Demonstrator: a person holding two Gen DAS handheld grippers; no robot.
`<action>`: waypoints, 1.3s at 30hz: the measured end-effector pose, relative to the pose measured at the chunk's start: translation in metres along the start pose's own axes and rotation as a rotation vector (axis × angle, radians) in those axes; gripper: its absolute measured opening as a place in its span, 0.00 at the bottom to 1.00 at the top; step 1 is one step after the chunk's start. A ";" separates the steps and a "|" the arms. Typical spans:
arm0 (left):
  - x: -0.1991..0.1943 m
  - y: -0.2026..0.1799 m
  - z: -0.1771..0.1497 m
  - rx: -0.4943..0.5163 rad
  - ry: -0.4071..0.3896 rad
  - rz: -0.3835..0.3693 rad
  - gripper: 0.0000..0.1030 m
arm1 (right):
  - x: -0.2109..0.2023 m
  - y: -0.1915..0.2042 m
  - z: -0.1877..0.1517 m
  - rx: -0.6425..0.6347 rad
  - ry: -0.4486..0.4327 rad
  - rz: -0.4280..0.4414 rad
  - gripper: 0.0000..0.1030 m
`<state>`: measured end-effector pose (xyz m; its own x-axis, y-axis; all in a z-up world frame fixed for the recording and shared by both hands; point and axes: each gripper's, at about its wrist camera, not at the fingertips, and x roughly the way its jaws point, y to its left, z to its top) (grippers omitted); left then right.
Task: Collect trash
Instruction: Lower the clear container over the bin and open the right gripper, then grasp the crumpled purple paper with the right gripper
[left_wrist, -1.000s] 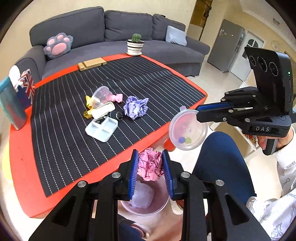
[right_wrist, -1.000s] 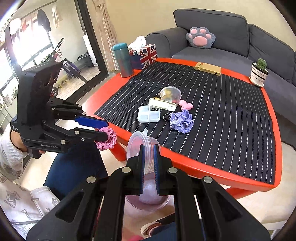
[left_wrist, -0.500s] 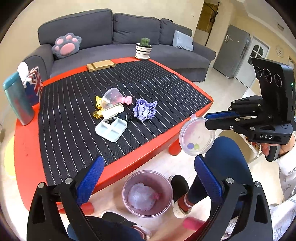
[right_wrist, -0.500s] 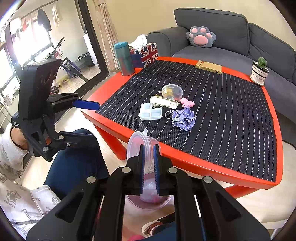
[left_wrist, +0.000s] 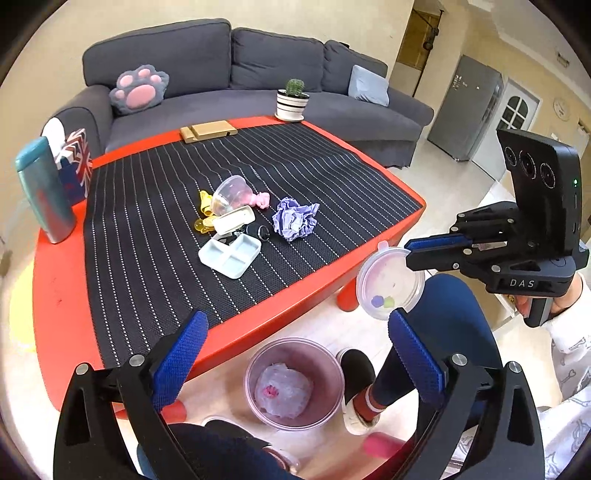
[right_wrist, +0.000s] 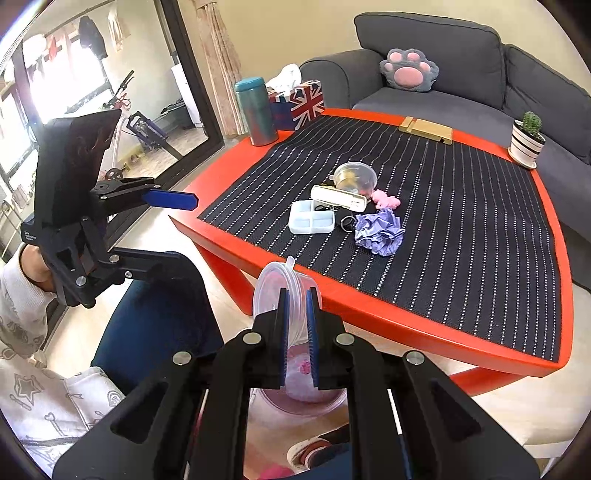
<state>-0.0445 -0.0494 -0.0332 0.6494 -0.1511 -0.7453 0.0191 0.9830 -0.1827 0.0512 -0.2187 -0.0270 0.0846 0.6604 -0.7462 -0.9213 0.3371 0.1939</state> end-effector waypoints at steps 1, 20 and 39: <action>-0.001 0.000 0.000 -0.001 -0.001 0.000 0.92 | 0.001 0.001 0.000 -0.002 0.002 0.007 0.09; -0.002 0.004 -0.002 -0.006 0.003 0.003 0.92 | 0.007 -0.002 0.003 0.011 0.010 -0.054 0.95; 0.001 0.003 0.001 -0.003 0.009 -0.001 0.92 | -0.002 -0.015 0.012 0.036 -0.032 -0.080 0.95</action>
<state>-0.0430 -0.0465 -0.0336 0.6422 -0.1528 -0.7512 0.0171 0.9825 -0.1853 0.0694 -0.2167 -0.0208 0.1699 0.6516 -0.7393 -0.8969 0.4130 0.1579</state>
